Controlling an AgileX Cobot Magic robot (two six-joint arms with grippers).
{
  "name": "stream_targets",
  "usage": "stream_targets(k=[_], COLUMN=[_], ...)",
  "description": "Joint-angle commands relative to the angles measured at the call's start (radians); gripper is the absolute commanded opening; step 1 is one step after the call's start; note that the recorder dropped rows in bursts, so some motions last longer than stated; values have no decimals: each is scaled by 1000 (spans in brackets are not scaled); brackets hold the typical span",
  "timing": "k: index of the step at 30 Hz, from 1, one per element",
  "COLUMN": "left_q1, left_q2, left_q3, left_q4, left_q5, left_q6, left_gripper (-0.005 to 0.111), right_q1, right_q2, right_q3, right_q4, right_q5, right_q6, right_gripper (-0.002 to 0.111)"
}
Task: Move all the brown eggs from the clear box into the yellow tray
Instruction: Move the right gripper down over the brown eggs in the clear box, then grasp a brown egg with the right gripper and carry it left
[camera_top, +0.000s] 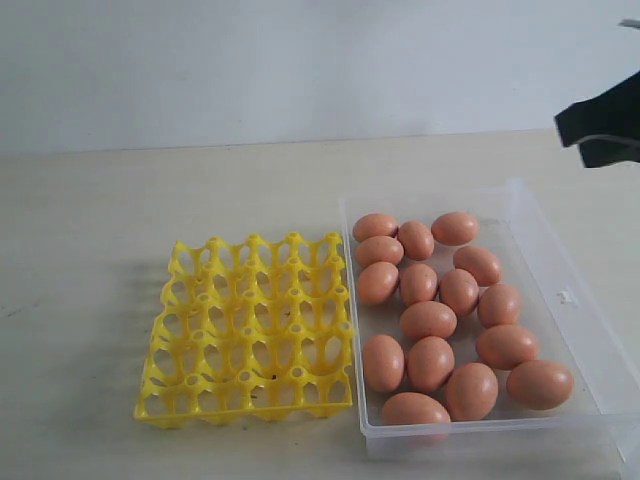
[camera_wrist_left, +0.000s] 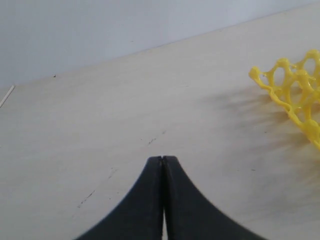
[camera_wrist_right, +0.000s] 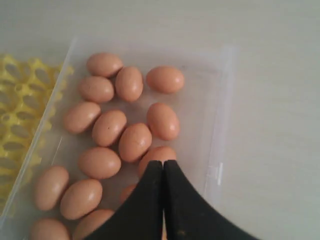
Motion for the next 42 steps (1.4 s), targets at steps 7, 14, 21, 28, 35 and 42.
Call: stream_targets(k=[7, 14, 21, 28, 35, 42], left_q1=[-1, -1, -1, -1, -1, -1], left_q2=[-6, -6, -6, -6, -6, -6], left_q3=[-4, -4, -4, -4, -4, -4], left_q4=[-8, -8, -8, -8, -8, -8], left_q5=[-11, -11, -11, -11, -11, -11], left_q6=[-7, -7, -7, -7, -7, -7], left_gripper=[0, 0, 0, 0, 0, 0], right_q1=[36, 36, 36, 36, 36, 36], right_q2=[470, 605, 720, 814, 886, 959], right_q3=[-277, -360, -453, -512, -531, -533], right_q4=[102, 64, -44, -44, -102, -103], right_q5=[206, 208, 232, 260, 232, 196], right_q6=[-98, -96, -69, -87, -92, -90], right_gripper=[42, 57, 57, 64, 68, 65])
